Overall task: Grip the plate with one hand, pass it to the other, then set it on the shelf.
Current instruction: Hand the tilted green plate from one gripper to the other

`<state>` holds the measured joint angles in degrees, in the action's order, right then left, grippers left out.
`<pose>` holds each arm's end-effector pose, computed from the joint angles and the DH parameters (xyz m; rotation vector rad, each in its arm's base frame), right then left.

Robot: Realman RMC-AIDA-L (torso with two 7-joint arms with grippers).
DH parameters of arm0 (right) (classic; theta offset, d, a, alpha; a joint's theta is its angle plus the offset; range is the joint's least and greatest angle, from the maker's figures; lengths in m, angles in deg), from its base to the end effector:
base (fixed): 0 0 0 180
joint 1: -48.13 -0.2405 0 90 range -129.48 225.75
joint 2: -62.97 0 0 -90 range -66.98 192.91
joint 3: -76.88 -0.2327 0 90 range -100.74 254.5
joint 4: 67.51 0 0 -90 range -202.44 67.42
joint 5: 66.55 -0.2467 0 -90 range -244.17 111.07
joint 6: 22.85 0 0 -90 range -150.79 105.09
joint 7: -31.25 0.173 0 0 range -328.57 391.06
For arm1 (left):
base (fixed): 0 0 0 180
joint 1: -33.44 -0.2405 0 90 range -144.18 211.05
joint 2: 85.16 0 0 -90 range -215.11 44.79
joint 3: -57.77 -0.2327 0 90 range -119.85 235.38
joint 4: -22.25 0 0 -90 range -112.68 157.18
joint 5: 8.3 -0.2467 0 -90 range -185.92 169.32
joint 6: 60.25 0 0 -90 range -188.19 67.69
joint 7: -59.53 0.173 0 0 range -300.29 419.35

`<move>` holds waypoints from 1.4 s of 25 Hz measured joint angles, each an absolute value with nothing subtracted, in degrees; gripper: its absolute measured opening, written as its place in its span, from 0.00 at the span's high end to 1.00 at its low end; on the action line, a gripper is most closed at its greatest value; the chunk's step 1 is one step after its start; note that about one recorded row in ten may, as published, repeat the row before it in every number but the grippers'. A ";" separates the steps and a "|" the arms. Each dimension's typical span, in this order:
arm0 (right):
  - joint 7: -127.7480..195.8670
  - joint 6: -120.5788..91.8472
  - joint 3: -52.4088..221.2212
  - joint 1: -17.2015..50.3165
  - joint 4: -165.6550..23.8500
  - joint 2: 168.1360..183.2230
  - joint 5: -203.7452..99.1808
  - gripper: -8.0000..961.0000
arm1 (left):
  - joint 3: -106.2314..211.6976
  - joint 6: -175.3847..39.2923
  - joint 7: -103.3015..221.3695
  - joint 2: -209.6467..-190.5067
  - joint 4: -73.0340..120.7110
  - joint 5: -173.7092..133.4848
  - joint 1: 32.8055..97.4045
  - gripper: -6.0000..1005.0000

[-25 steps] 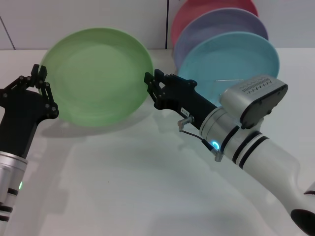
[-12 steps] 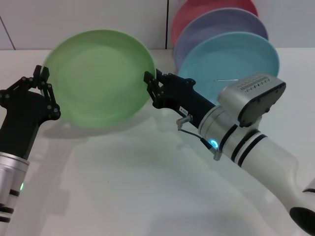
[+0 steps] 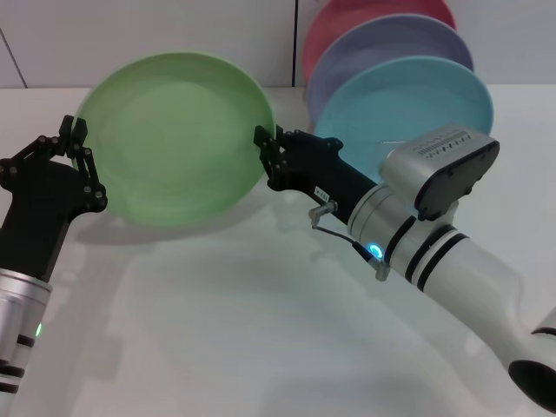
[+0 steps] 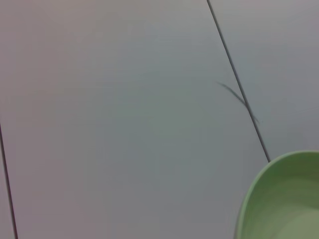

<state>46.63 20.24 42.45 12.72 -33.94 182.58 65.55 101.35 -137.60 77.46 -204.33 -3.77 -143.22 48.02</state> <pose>0.1525 0.3861 -0.1586 -2.1124 0.7218 0.9349 -0.2661 0.3239 -0.0469 -1.5938 -0.1182 -0.6927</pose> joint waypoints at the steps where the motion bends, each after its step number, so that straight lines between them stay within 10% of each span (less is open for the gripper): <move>1: 46.63 20.10 42.27 12.72 -33.94 182.58 65.55 0.87 | 101.35 -137.60 77.46 -204.34 -3.77 -143.22 48.02 0.96; 35: 46.49 18.32 41.92 13.21 -32.73 182.58 65.90 0.93 | 100.69 -137.39 77.46 -204.33 -3.76 -143.03 47.85 0.96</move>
<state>46.49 18.32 41.92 13.21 -32.73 182.58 65.90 100.69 -137.39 77.46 -204.33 -3.76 -143.03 47.85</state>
